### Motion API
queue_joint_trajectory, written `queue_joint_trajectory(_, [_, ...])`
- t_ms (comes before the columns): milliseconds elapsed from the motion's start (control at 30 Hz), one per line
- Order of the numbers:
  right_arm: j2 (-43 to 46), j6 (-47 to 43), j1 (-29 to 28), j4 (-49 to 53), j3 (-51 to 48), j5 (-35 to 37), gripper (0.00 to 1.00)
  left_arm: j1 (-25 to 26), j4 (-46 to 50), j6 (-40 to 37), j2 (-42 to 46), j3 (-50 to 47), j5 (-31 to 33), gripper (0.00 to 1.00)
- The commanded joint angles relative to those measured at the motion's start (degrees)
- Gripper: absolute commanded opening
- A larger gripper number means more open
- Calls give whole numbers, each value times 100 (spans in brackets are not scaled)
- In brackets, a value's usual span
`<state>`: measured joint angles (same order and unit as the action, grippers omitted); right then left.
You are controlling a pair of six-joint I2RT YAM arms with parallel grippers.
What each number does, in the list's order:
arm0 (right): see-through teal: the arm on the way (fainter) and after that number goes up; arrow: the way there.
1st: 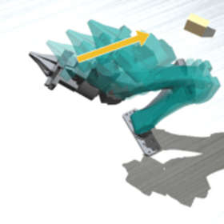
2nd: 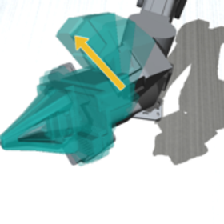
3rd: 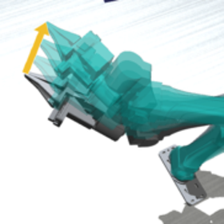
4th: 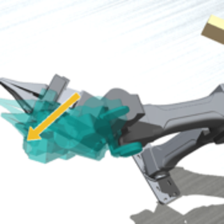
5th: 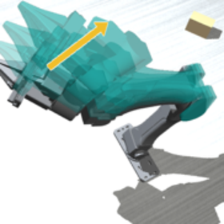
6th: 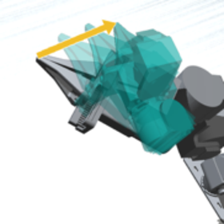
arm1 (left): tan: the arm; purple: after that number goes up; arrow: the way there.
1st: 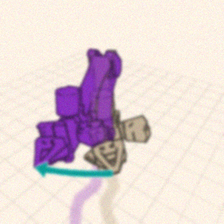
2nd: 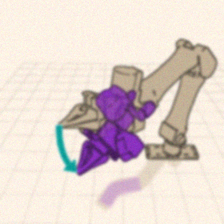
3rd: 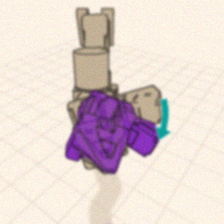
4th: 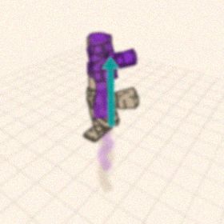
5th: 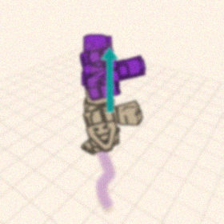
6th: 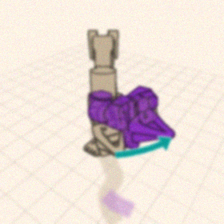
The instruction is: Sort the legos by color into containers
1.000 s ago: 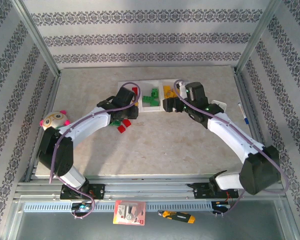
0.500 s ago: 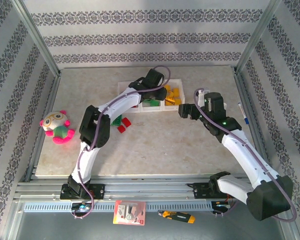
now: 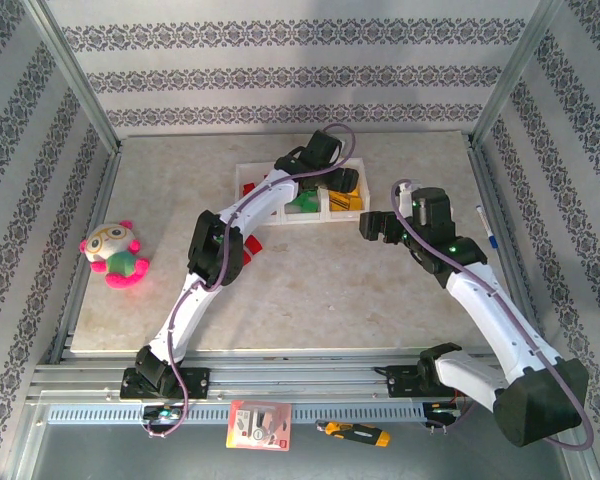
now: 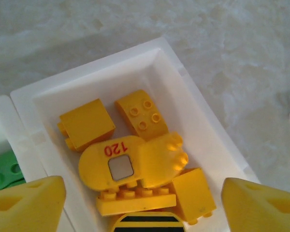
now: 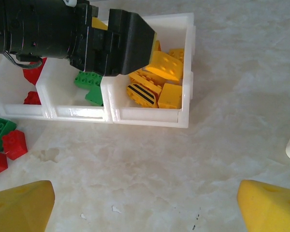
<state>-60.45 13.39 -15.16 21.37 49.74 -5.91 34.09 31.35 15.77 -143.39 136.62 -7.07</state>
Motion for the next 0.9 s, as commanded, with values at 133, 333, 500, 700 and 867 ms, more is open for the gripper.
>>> queue_joint_trajectory(133, [-488, -411, -615, -263, 196, -117, 98, -25, -144, -116, 1686, -1436, 460, 99])
queue_joint_trajectory(333, [-1356, -703, -1422, -750, 498, -54, 98, -244, -1024, 239, 3666, -4284, 997, 99])
queue_joint_trajectory(500, [-2395, -723, -2023, -1112, 1016, -137, 98, -599, -933, 726, 5132, -6159, 1530, 99])
queue_joint_trajectory(700, [-3748, -725, -2611, -1169, 1997, -191, 95, -1238, -574, 1428, 6692, -7938, 1654, 99])
queue_joint_trajectory(867, [-4788, -408, -2874, -1118, 2857, -47, 92, -1719, -227, 1629, 7438, -8660, 1740, 99])
